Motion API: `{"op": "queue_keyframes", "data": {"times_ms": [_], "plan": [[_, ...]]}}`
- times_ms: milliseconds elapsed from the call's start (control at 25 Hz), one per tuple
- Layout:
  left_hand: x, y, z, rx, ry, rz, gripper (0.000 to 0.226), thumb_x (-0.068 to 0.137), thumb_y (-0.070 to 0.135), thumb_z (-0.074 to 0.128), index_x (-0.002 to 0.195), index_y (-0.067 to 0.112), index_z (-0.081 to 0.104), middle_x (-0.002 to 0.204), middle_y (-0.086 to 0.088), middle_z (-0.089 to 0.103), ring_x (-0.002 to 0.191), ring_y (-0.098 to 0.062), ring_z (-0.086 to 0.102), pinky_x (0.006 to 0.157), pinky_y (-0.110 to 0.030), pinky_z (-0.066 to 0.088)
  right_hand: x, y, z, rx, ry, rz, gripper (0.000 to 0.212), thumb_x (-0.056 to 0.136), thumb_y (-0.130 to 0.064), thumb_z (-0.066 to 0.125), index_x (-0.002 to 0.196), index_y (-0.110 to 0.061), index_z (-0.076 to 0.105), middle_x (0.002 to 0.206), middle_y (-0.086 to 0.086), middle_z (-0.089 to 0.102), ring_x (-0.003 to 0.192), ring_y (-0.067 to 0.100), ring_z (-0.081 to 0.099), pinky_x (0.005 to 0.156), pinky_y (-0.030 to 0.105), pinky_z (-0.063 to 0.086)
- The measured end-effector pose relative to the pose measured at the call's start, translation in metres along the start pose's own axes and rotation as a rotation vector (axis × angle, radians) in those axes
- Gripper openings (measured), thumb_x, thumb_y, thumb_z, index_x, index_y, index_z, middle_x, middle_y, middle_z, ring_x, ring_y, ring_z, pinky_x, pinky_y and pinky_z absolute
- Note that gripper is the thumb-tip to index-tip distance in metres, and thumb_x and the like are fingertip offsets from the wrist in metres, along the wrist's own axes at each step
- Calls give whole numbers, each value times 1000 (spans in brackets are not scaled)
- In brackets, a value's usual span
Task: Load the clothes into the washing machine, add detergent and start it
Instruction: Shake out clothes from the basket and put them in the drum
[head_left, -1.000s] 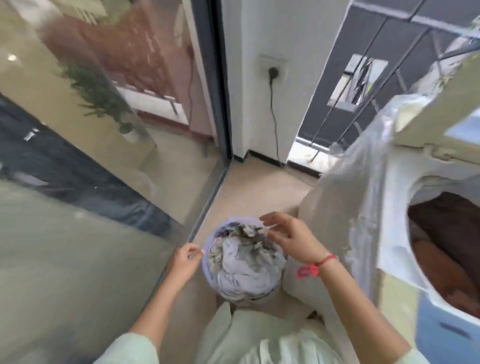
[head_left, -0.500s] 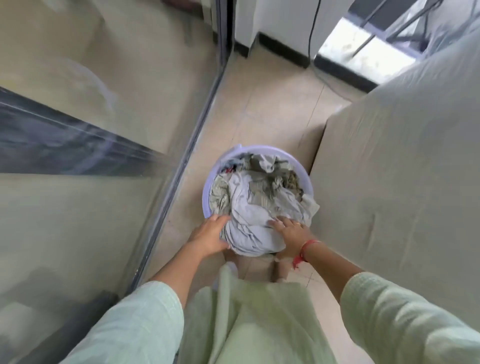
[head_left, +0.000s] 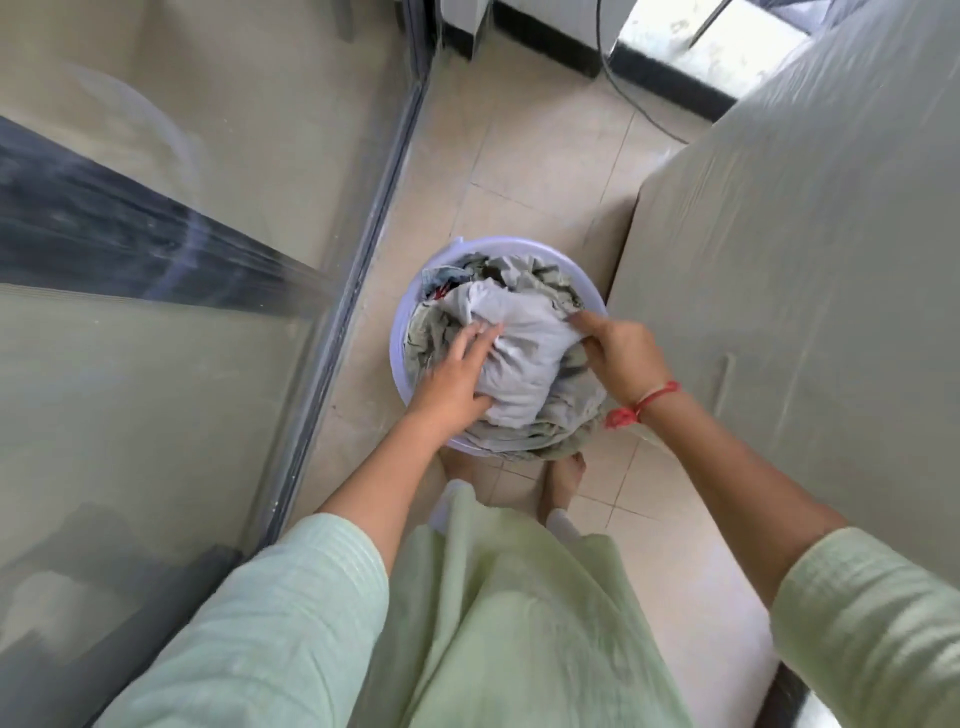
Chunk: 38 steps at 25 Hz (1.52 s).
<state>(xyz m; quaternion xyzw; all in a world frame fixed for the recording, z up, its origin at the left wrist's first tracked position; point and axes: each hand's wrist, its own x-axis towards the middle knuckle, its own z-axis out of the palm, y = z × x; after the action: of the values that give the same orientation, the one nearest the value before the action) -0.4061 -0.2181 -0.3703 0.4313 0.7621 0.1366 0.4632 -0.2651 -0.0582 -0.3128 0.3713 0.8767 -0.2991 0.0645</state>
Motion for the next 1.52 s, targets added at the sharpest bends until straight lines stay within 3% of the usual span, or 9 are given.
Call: {"op": "queue_keyframes", "data": {"times_ms": [160, 280, 520, 680, 800, 880, 1200, 1400, 1520], "plan": [[-5, 47, -57, -49, 314, 119, 48, 73, 9, 66, 118, 18, 54, 140, -7, 38, 127, -29, 40, 98, -40, 39, -8, -30, -76, -76, -41, -98, 33, 84, 0, 54, 113, -9, 67, 100, 25, 69, 93, 43, 65, 79, 43, 51], [-28, 73, -93, -61, 297, 212, 23, 76, 0, 58, 96, 11, 59, 107, -1, 61, 102, -26, 57, 70, -29, 35, -42, -52, -104, -50, -30, -98, 32, 84, -2, 56, 113, -9, 67, 100, 23, 70, 94, 40, 66, 80, 42, 52], [-83, 73, -114, -48, 351, 174, 31, 70, -10, 53, 85, 17, 55, 83, 8, 58, 81, -26, 60, 61, -29, 36, -86, -68, -112, 674, -28, 130, 17, 85, 1, 62, 98, -6, 70, 97, 10, 70, 81, 4, 64, 74, 19, 50], [-97, 40, -88, -9, 342, 206, 45, 69, -14, 56, 85, 27, 45, 86, 4, 58, 80, -21, 57, 65, -31, 43, -53, -56, -79, 916, 72, 498, 42, 85, -29, 68, 119, -6, 59, 112, 6, 62, 98, 17, 59, 75, 20, 46], [-97, 26, -65, 10, 346, 218, 46, 70, -15, 56, 90, 26, 48, 93, 7, 59, 87, -17, 58, 70, -30, 46, -11, -53, -46, 726, -436, 624, 65, 70, -57, 67, 121, -19, 57, 113, -5, 59, 103, 19, 58, 76, 30, 48], [-99, 21, -65, -9, 370, 243, 47, 69, -16, 55, 96, 23, 53, 98, 3, 62, 93, -18, 60, 74, -30, 48, 2, -59, -36, 529, -582, 616, 28, 76, -41, 64, 91, -18, 62, 86, 0, 61, 83, 22, 59, 69, 28, 48], [-100, 54, -97, -105, 282, 96, 54, 81, 15, 69, 128, 17, 45, 128, -8, 46, 112, -30, 54, 92, -44, 47, -42, -114, -202, 35, 474, 32, 8, 85, -15, 59, 77, -13, 58, 73, 6, 45, 67, 28, 48, 58, 30, 31], [-114, 152, -162, -380, 320, 185, 100, 61, 63, 73, 141, 39, 17, 146, 3, 26, 131, -17, 36, 106, -36, 36, -89, -142, -265, 65, 537, -151, 21, 76, 0, 55, 77, -22, 52, 74, 0, 39, 70, 21, 42, 61, 27, 26], [-129, 197, -204, -290, 366, 349, 123, 57, 42, 86, 146, 39, 1, 153, 1, 11, 135, -3, 17, 109, -26, 22, -109, -149, -279, 32, 487, -237, 18, 75, -5, 49, 84, -13, 63, 75, 5, 50, 74, 30, 52, 62, 29, 31]]}}
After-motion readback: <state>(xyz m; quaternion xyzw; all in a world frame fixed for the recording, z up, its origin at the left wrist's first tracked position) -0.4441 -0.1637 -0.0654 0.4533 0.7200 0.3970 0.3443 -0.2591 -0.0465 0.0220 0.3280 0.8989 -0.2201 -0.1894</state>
